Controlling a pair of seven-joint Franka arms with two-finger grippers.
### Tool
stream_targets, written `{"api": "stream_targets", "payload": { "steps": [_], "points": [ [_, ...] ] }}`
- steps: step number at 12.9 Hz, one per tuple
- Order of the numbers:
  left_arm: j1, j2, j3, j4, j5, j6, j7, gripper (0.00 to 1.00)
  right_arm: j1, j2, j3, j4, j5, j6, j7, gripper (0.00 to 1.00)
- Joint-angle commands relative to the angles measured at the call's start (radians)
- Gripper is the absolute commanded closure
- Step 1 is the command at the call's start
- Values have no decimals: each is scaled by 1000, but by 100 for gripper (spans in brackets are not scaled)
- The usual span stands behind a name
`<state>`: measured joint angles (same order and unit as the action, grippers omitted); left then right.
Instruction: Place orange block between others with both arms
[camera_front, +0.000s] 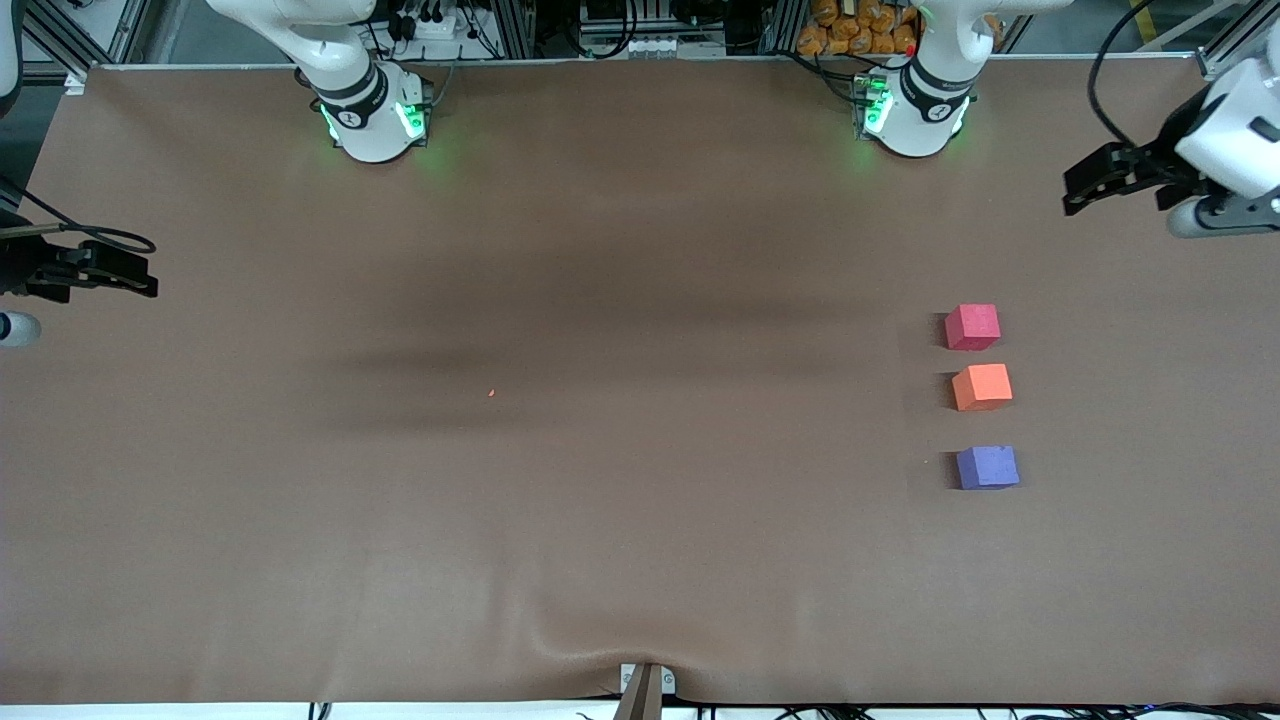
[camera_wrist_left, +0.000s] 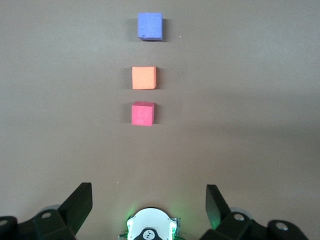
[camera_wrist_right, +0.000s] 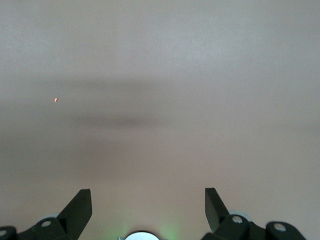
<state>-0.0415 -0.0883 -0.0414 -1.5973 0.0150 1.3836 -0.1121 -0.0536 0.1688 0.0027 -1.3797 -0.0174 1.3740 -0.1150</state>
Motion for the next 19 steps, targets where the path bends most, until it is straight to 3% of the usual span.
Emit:
{"api": "stream_targets", "payload": {
  "steps": [1,15,19],
  "points": [
    [-5,-65,26,-46,-13,0,35,0,-3,-3,7,16,-1,-24,6,0],
    [5,-7,20,5,-52,25,54,0,-3,-2,5,16,-3,-24,3,0],
    [8,57,17,46,-52,26,57,0,-3,-3,5,16,-3,-24,3,0]
  ]
}}
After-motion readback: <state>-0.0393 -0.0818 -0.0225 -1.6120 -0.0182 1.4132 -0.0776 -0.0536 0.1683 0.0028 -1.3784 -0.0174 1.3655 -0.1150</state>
